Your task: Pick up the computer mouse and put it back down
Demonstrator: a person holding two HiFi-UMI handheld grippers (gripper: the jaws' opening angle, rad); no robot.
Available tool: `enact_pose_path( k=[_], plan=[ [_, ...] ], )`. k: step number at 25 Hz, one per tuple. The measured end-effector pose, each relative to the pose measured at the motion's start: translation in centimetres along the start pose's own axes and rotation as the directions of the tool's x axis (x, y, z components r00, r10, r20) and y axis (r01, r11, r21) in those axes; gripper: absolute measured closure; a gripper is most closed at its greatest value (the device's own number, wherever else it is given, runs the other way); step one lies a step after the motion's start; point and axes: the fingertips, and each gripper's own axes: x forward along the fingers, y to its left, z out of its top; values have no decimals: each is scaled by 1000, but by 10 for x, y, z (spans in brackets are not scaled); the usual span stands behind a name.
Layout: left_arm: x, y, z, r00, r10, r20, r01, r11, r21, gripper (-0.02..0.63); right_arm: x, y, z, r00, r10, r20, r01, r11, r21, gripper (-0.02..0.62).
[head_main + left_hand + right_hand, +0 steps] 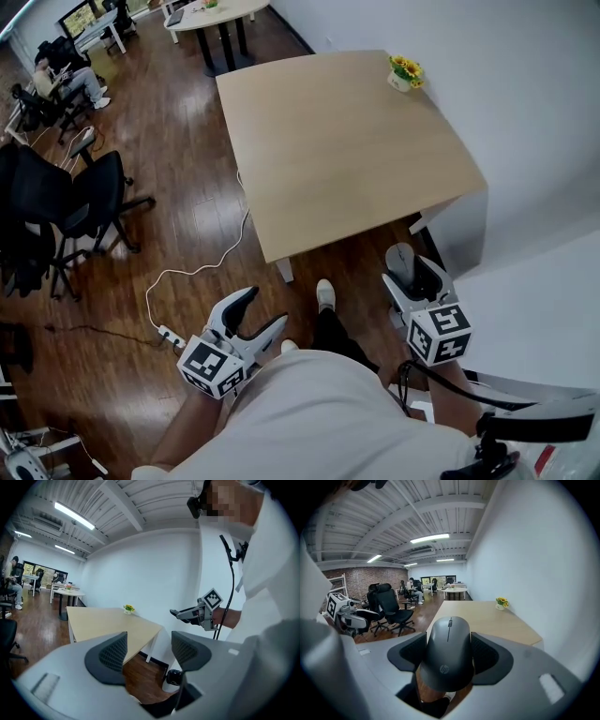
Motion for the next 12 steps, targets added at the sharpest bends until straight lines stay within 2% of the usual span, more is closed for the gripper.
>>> enact_pose_path(
  k=[7, 12],
  plan=[
    [5, 4, -3, 1000, -3, -6, 3, 1000, -13, 319, 11, -9, 8, 1000, -8, 7, 8, 1000, -7, 299],
    [18, 12, -1, 1000, 4, -19, -5, 999, -35, 319, 38, -35, 19, 1000, -28, 6, 28, 1000, -10, 299]
  ],
)
